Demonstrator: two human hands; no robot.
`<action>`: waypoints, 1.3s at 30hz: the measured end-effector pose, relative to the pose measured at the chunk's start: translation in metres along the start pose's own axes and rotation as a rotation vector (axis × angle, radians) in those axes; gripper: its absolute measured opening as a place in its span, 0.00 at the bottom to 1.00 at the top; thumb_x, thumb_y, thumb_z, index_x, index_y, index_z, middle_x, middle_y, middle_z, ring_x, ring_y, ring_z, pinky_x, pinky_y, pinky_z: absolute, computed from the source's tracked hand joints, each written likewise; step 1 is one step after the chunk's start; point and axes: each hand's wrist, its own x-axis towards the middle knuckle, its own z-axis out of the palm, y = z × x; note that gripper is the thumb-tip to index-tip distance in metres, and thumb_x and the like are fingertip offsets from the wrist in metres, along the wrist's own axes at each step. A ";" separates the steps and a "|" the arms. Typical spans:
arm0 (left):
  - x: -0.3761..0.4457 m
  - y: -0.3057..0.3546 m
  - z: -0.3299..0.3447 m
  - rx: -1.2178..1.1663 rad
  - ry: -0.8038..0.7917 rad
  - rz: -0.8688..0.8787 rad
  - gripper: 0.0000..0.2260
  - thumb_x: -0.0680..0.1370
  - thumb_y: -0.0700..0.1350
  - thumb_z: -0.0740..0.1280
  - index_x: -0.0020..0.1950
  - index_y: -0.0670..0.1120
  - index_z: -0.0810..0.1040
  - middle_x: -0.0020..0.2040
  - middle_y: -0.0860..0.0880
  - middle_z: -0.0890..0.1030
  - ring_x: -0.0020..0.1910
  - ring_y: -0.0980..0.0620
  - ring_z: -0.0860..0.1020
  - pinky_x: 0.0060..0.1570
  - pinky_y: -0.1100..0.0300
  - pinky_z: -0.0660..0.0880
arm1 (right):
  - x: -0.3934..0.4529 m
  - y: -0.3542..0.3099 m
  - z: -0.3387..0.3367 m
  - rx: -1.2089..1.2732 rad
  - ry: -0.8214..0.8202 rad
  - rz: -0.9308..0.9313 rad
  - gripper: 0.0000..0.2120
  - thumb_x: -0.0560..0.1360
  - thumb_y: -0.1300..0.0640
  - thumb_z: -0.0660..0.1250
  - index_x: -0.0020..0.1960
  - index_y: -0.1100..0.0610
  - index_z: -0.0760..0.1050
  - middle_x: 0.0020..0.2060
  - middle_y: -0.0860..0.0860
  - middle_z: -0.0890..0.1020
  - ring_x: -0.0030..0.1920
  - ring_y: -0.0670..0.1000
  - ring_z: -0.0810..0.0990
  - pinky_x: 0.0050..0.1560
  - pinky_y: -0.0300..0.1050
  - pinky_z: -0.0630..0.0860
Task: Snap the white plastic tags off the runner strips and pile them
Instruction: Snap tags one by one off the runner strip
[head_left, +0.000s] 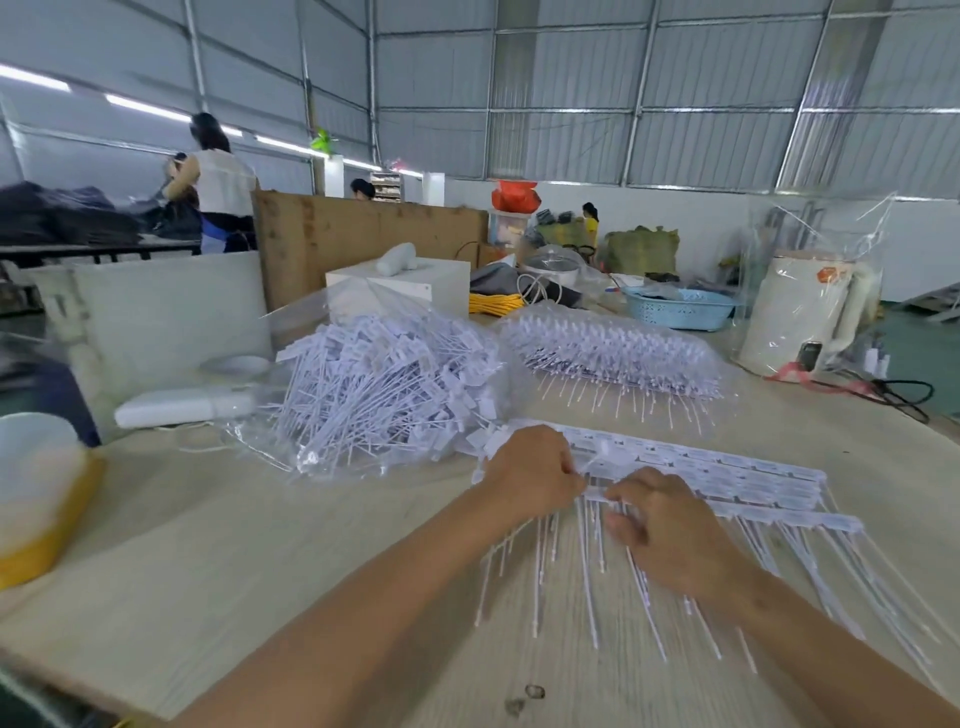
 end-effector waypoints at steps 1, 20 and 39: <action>-0.007 0.000 -0.004 -0.079 0.011 0.060 0.03 0.74 0.41 0.67 0.40 0.44 0.77 0.38 0.50 0.77 0.40 0.52 0.76 0.40 0.59 0.73 | 0.000 0.003 -0.001 -0.006 -0.001 0.005 0.16 0.79 0.50 0.58 0.66 0.49 0.71 0.62 0.48 0.71 0.63 0.52 0.69 0.62 0.47 0.69; 0.030 -0.136 -0.082 0.219 0.387 -0.348 0.07 0.78 0.40 0.59 0.45 0.37 0.73 0.42 0.41 0.76 0.45 0.42 0.76 0.38 0.57 0.68 | 0.036 -0.050 -0.002 -0.126 0.085 -0.150 0.14 0.79 0.48 0.56 0.64 0.46 0.70 0.61 0.44 0.71 0.63 0.48 0.70 0.58 0.43 0.70; 0.053 -0.154 -0.124 0.540 0.348 -0.532 0.13 0.78 0.34 0.60 0.60 0.38 0.75 0.60 0.41 0.78 0.61 0.43 0.76 0.57 0.54 0.73 | 0.047 -0.083 0.036 -0.022 0.047 -0.245 0.16 0.81 0.51 0.52 0.67 0.49 0.65 0.64 0.46 0.68 0.64 0.50 0.65 0.59 0.44 0.64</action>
